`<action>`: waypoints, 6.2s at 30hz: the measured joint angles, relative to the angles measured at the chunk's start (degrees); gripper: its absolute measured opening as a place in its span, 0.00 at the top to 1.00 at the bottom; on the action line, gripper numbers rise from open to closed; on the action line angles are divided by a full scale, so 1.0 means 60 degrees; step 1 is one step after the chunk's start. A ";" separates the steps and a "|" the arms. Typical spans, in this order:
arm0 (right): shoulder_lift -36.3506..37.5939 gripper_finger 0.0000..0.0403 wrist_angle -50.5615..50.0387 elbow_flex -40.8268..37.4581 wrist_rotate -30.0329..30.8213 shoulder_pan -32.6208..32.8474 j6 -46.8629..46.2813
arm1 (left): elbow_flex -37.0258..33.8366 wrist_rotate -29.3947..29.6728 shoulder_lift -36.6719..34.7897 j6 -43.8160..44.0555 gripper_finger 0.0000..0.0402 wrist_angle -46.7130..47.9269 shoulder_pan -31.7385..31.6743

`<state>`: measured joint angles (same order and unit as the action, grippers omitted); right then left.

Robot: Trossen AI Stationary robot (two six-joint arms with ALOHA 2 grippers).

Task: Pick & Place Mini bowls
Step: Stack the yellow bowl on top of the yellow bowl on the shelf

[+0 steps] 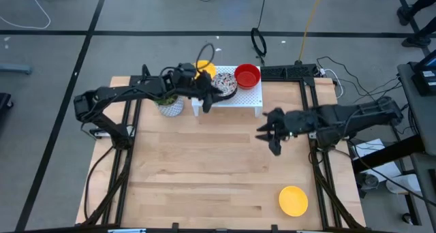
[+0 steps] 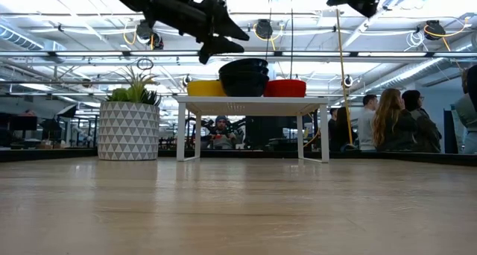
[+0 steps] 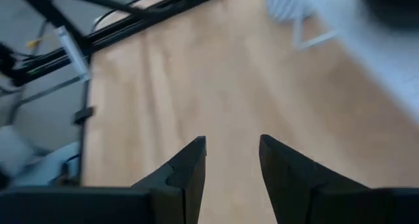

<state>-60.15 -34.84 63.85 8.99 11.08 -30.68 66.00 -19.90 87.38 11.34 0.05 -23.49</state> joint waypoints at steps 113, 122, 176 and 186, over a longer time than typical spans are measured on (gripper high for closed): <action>-0.5677 1.00 0.6127 -0.1403 -0.2264 -0.1210 0.3699 | -0.0012 0.1379 -0.3403 -0.0140 0.56 0.3483 0.2491; -0.7753 1.00 0.5731 0.0685 -0.2268 -0.2321 0.3822 | -0.0009 0.2282 -0.4221 -0.0111 0.56 0.4408 0.2650; -0.0733 0.68 -0.0515 0.0942 0.1241 0.0046 0.2605 | -0.0008 0.4436 -0.0754 0.0587 0.56 0.7337 0.4894; 0.2108 0.68 0.0735 -0.2576 0.1242 0.0553 0.2863 | -0.0008 0.5056 0.0219 0.0801 0.56 0.7137 0.4404</action>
<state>-47.50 -30.43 48.39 16.45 14.40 -13.50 65.95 10.43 88.69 16.14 42.88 2.93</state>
